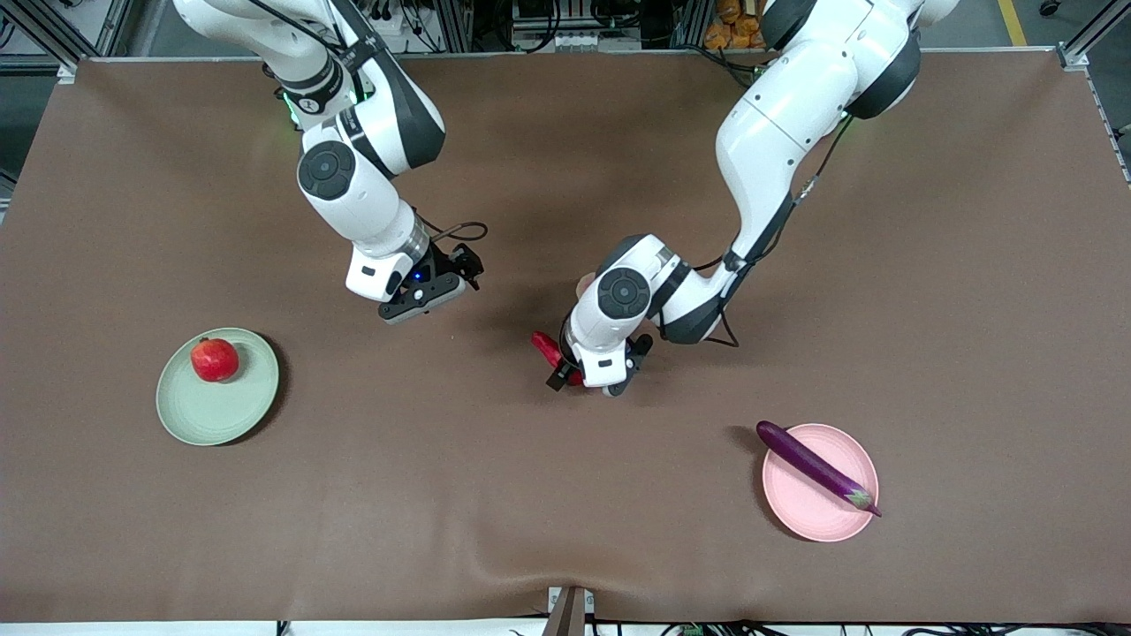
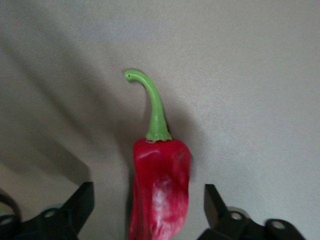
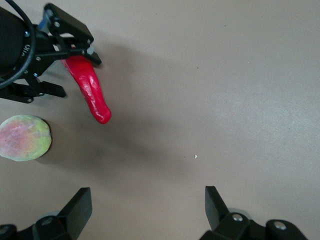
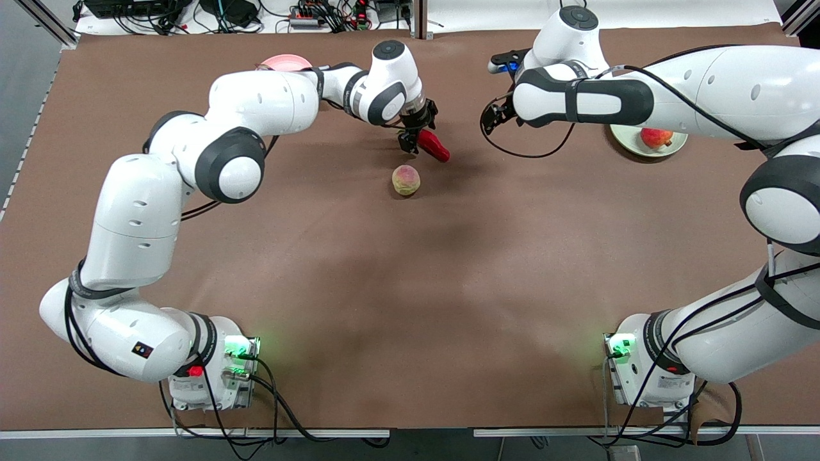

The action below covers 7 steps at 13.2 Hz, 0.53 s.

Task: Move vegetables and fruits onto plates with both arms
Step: 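Grasp the red chili with the left gripper while the right gripper reaches the peach, then carry the chili to the pink plate while the right gripper grasps the peach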

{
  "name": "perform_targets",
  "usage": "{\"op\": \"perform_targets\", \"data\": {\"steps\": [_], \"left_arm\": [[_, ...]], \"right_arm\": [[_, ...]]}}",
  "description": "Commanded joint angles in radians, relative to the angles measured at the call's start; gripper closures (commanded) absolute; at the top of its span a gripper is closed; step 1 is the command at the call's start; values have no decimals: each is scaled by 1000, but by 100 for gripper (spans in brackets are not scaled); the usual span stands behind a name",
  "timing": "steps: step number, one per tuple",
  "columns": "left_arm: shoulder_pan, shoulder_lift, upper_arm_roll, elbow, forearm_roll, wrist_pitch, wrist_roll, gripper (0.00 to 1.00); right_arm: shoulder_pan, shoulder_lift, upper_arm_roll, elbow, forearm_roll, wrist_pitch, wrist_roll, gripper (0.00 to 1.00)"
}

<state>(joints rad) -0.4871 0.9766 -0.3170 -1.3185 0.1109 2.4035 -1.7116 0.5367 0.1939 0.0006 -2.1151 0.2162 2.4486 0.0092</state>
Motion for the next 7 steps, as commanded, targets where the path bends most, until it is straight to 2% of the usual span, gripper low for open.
{"op": "perform_targets", "data": {"steps": [1, 2, 4, 7], "left_arm": [[-13, -2, 21, 2, 4, 13, -8, 82], [-7, -6, 21, 2, 4, 13, 0, 100], [1, -12, 32, 2, 6, 13, 3, 100], [50, -87, 47, 7, 6, -3, 0, 100]], "right_arm": [[22, -34, -8, -28, 15, 18, 14, 0], [43, -28, -10, -17, 15, 21, 44, 0], [87, -13, -10, 4, 15, 24, 142, 0], [127, 30, -11, 56, 14, 24, 184, 0]]}}
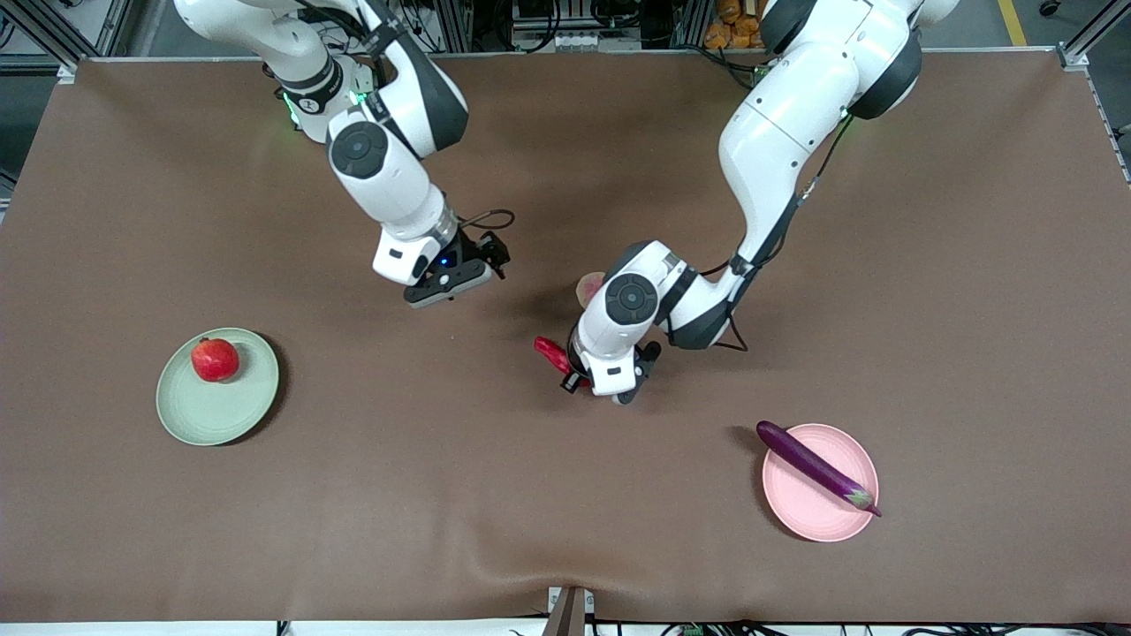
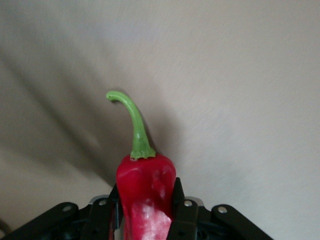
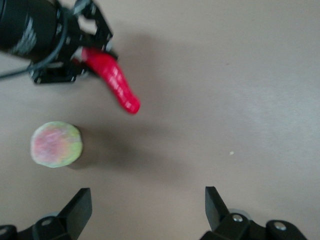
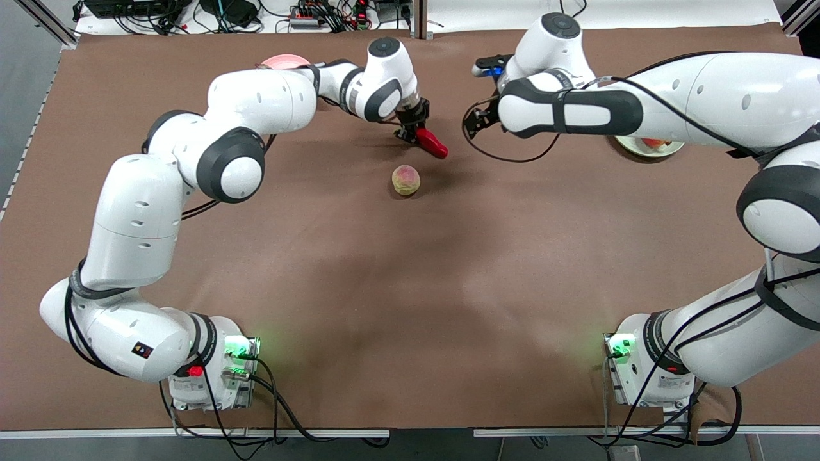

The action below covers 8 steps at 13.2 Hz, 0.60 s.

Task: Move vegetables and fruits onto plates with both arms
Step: 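Carry the chili to the pink plate while the right gripper grasps the peach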

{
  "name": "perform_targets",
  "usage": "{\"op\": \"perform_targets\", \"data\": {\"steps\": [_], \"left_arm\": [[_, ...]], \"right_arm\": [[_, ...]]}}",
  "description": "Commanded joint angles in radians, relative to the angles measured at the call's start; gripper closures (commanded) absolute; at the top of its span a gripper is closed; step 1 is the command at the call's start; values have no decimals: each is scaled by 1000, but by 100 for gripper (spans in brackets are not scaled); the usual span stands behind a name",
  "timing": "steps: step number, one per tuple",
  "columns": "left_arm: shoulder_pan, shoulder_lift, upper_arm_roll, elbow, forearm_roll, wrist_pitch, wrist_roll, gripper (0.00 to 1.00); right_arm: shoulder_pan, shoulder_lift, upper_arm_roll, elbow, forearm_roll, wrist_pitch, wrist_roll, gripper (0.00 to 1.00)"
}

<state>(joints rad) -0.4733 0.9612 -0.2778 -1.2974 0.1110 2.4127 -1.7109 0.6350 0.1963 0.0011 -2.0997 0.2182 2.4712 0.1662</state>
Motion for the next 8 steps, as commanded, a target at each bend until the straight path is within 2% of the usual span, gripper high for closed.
{"op": "perform_targets", "data": {"steps": [1, 3, 5, 7, 8], "left_arm": [[57, -105, 9, -11, 6, -35, 2, 100], [125, -160, 8, -2, 7, -79, 52, 100], [229, -200, -9, 0, -8, -115, 131, 100], [385, -220, -93, 1, -14, -157, 210, 100], [485, -220, -166, 1, -22, -185, 282, 100]], "right_arm": [[40, 37, -12, 52, 12, 2, 48, 0], [70, 64, -12, 79, 10, 9, 90, 0], [110, 127, -12, 114, 10, 78, 104, 0], [168, 211, -13, 189, 3, 107, 159, 0], [198, 254, -16, 235, 0, 107, 206, 0]]}}
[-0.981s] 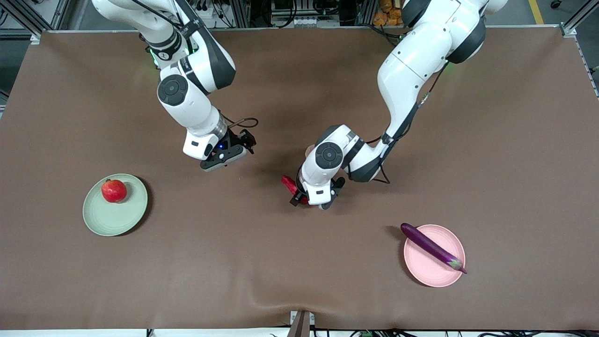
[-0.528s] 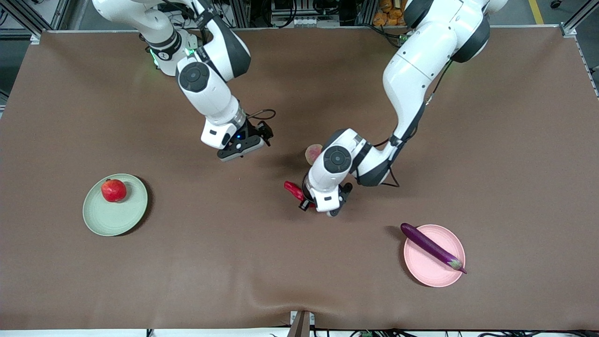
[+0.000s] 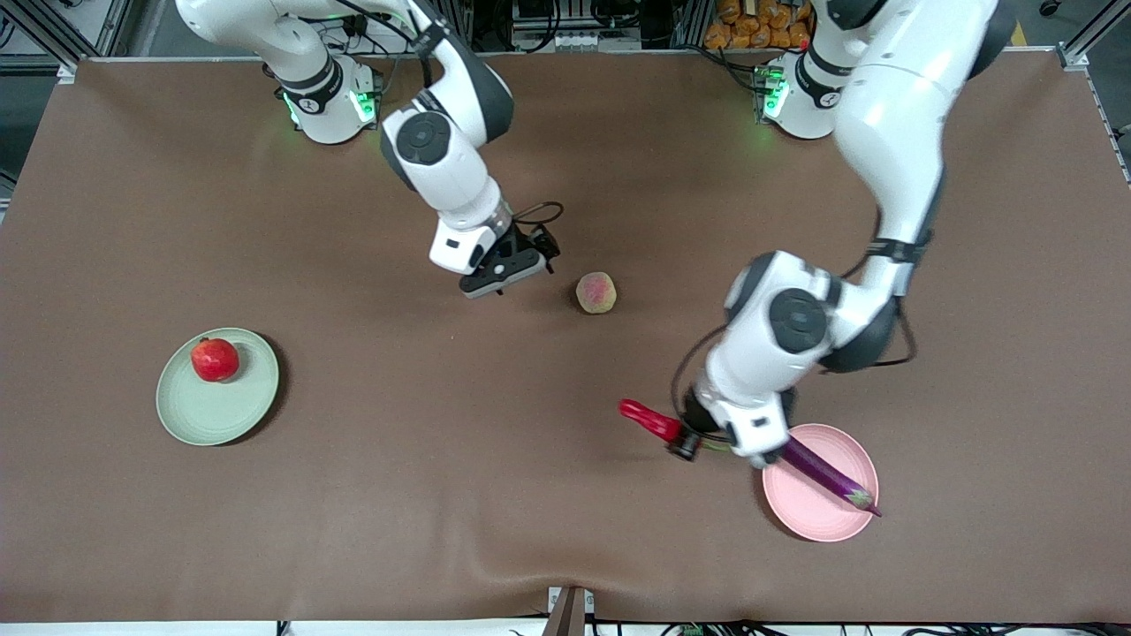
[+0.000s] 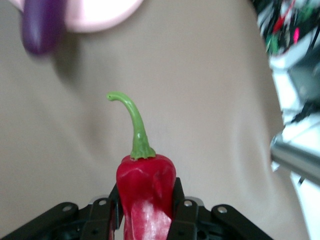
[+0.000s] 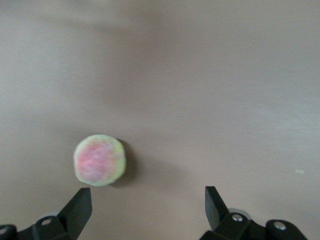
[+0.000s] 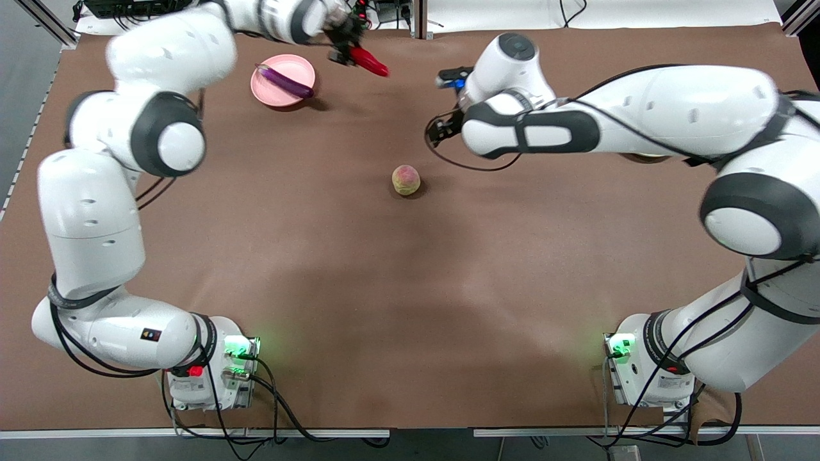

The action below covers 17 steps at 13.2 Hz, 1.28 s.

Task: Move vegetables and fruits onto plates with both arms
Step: 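Carry the chili to the pink plate while the right gripper grasps the peach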

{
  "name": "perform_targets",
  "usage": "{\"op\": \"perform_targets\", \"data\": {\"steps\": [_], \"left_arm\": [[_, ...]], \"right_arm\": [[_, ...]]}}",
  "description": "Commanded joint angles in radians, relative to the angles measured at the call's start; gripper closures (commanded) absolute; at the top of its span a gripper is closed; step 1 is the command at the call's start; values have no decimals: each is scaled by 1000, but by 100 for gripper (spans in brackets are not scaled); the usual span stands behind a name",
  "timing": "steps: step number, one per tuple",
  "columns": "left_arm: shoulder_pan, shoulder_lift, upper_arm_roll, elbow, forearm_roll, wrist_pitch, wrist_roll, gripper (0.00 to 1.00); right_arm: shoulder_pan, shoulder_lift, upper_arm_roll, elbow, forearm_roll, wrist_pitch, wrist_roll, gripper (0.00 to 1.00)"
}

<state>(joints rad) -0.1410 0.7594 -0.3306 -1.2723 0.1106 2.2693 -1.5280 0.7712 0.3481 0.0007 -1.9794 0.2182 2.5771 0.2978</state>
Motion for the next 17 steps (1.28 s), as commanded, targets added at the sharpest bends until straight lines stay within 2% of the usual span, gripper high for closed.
{"op": "perform_targets", "data": {"steps": [1, 2, 4, 6, 8, 10, 12, 17], "left_arm": [[249, -17, -174, -25, -20, -63, 168, 100], [308, -14, -194, -27, -16, -85, 225, 100], [366, -11, -191, -28, -15, -119, 368, 100], [429, -6, -191, -33, -11, -154, 490, 100], [486, 9, -189, -42, -11, -171, 628, 100], [518, 55, -185, -47, -12, -166, 709, 100], [514, 92, -148, -42, -14, -142, 710, 100], [508, 147, -147, -39, -22, -67, 695, 100]], "right_arm": [[88, 148, -19, 163, -9, 2, 114, 0], [105, 193, -21, 209, -28, 2, 148, 0], [135, 271, -22, 286, -92, 0, 243, 0], [163, 327, -30, 339, -207, -6, 366, 0], [168, 350, -28, 341, -310, -6, 402, 0], [177, 361, -28, 343, -321, -6, 402, 0], [189, 373, -30, 343, -322, -6, 402, 0], [203, 393, -30, 343, -348, -6, 402, 0]]}}
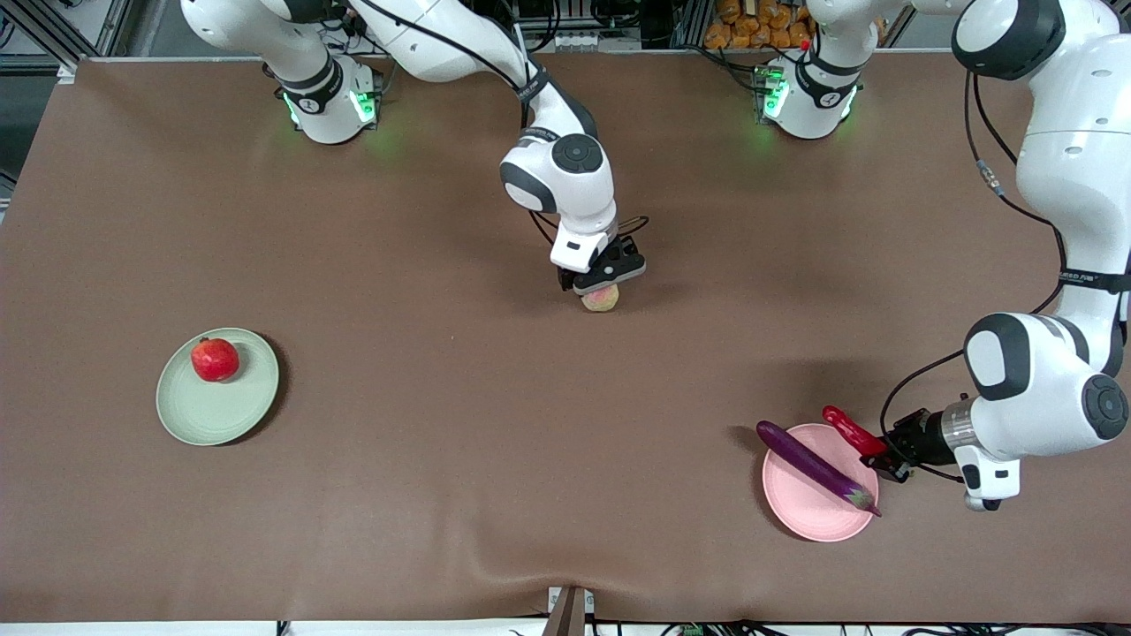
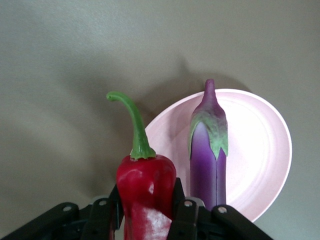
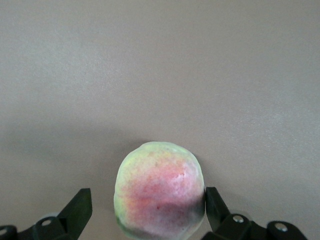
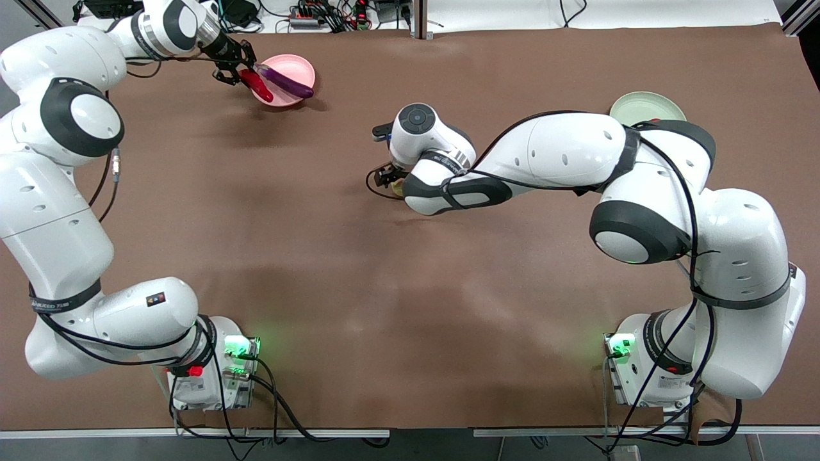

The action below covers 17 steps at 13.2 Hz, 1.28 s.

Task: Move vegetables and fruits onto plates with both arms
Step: 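Carry the chili to the pink plate while the right gripper grasps the peach, then lower the chili onto the pink plate while the right gripper carries the peach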

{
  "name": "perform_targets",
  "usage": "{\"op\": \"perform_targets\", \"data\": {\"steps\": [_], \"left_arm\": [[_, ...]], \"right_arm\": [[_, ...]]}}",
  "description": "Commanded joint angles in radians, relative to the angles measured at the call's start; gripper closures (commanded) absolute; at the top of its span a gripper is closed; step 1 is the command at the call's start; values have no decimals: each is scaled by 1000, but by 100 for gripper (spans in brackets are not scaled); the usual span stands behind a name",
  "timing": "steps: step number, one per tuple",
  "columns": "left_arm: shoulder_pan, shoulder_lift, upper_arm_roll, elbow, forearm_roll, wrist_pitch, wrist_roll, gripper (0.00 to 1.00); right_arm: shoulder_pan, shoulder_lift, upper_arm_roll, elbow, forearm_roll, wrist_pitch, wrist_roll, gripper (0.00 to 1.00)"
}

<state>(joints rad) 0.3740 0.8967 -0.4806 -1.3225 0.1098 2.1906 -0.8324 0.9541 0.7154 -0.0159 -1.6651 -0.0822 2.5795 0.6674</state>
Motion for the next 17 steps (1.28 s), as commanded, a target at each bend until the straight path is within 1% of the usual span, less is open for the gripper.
{"op": "perform_targets", "data": {"steps": [1, 3, 4, 5, 6, 8, 9, 10, 11, 12, 13, 14, 15, 17], "left_arm": [[-9, 13, 4, 11, -21, 33, -1, 100], [-13, 24, 4, 11, -21, 46, -2, 100], [-15, 24, 4, 11, -21, 55, -4, 100], [-15, 24, 4, 11, -21, 57, -4, 97], [-17, 24, 4, 12, -22, 57, -7, 97], [-36, 24, 4, 14, -22, 60, -23, 95], [-36, 25, 4, 14, -22, 69, -24, 91], [-36, 27, 4, 14, -22, 72, -24, 81], [-36, 27, 4, 14, -22, 72, -24, 66], [-36, 27, 4, 14, -22, 72, -25, 47], [-36, 27, 4, 14, -22, 72, -27, 30], [-38, 27, 4, 14, -22, 75, -28, 0], [-36, 27, 4, 14, -24, 83, -28, 0], [-36, 27, 2, 14, -22, 84, -28, 0]], "right_arm": [[23, 32, -13, 28, -63, -7, 34, 0], [22, 36, -15, 30, -97, -7, 35, 0], [21, 36, -16, 34, -102, -7, 37, 16], [21, 36, -21, 37, -100, -9, 38, 38], [20, 33, -21, 39, -100, -12, 38, 50], [6, 16, -22, 39, -96, -16, 60, 52], [-3, -3, -32, 38, -94, -39, 70, 52], [-8, -37, -36, 38, -94, -111, 72, 52], [-12, -94, -61, 38, -94, -219, 72, 52], [-23, -152, -87, 34, -94, -324, 66, 52], [-46, -195, -99, 34, -96, -396, 64, 52], [-84, -232, -101, 30, -97, -439, 63, 52], [-125, -256, -101, 27, -97, -470, 61, 52], [-204, -302, -99, 5, -97, -487, 28, 52]]}}
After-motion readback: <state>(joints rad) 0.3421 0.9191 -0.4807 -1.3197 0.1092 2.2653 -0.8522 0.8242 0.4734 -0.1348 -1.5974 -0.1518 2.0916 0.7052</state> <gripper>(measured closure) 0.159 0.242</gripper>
